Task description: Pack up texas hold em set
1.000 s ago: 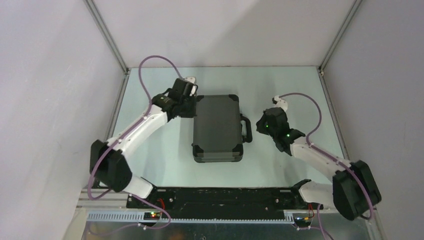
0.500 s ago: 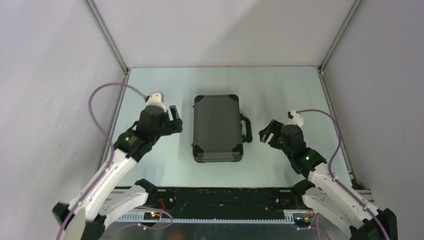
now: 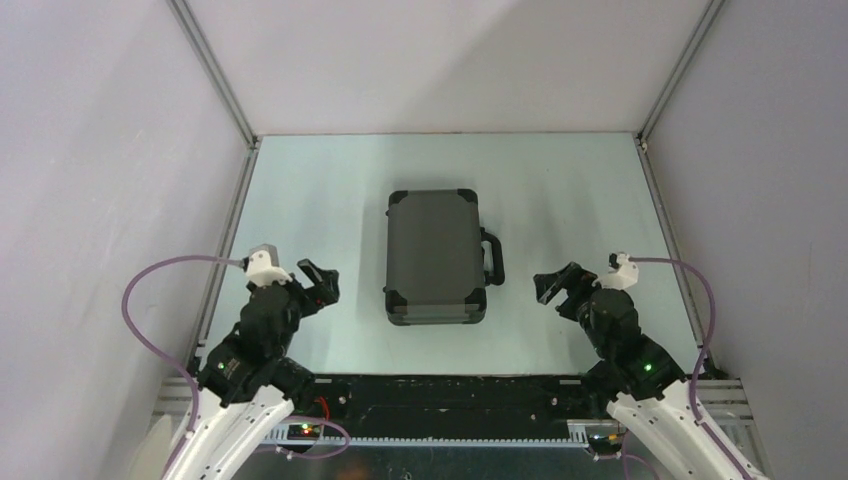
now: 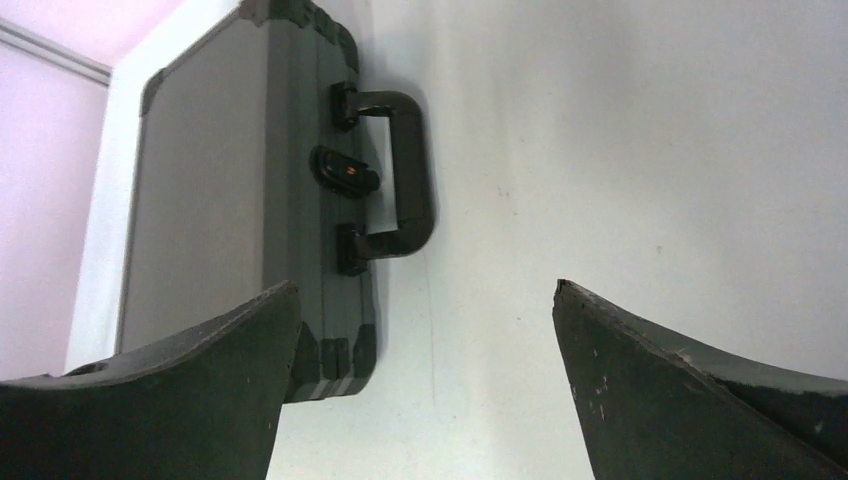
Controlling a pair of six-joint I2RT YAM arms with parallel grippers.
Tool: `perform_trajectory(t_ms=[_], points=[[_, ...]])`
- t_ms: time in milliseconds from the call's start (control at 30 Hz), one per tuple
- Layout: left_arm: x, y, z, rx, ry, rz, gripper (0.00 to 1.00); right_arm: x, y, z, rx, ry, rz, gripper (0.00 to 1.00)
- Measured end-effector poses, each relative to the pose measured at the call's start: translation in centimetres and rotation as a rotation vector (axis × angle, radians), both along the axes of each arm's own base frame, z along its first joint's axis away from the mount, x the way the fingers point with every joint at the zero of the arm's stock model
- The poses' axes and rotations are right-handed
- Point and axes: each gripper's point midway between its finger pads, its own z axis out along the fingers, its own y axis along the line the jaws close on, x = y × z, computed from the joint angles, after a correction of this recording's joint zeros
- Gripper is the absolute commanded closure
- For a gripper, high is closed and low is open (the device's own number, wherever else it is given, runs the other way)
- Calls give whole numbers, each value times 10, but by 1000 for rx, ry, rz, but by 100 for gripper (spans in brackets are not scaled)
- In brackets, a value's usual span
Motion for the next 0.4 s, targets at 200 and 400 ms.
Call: perform_trajectory(t_ms=[200,400], points=[[-3,2,4,-23,-28,7,2,-6,-9,-17,-25,68,-37,1],[-3,3,4,-22,-28,10,0,-9,-12,-26,-39,101,-52,1]])
